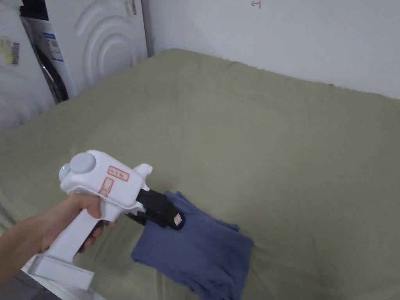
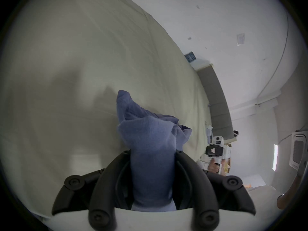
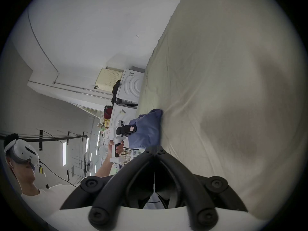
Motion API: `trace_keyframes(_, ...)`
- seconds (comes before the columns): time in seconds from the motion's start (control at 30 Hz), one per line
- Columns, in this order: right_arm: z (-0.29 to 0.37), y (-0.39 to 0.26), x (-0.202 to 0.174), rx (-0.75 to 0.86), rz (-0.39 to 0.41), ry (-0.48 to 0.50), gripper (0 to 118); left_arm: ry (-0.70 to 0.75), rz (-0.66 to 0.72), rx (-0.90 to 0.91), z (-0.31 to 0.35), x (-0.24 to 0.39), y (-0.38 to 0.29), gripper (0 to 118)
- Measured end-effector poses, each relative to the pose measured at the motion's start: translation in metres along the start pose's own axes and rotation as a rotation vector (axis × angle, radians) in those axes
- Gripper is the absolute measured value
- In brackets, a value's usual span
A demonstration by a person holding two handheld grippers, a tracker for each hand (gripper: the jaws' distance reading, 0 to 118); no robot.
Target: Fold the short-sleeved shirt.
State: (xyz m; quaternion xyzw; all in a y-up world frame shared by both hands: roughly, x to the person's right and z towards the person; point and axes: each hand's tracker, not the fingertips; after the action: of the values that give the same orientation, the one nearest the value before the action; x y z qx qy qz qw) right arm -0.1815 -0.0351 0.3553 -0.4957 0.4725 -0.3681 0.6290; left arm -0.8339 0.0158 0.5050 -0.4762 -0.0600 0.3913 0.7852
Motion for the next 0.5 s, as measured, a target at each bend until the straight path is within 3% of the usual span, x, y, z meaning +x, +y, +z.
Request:
trace_keyframes(0.1, 0.005, 0.002, -0.005, 0.042, 0.005, -0.016, 0, 0.027, 0.071, 0.014, 0.035, -0.051, 0.035, 32)
trace_keyframes(0.33, 0.005, 0.007, -0.017, 0.066, 0.008, -0.068, 0, 0.022, 0.102, 0.006, 0.034, -0.094, 0.084, 32)
trace_keyframes(0.37, 0.005, 0.007, -0.016, 0.064, 0.007, -0.067, 0, 0.021, 0.095, -0.017, 0.033, -0.095, 0.086, 37)
trace_keyframes(0.43, 0.003, 0.009, -0.017, 0.058, 0.007, -0.077, 0, 0.023, 0.041, -0.054, 0.03, -0.083, 0.087, 106)
trace_keyframes(0.47, 0.002, 0.009, -0.018, 0.054, 0.011, -0.08, 0, 0.08, 0.015, -0.002, 0.031, -0.082, 0.088, 118)
trace_keyframes(0.5, 0.001, 0.009, -0.019, 0.051, 0.011, -0.083, 0, 0.12, 0.007, 0.008, 0.03, -0.08, 0.088, 115)
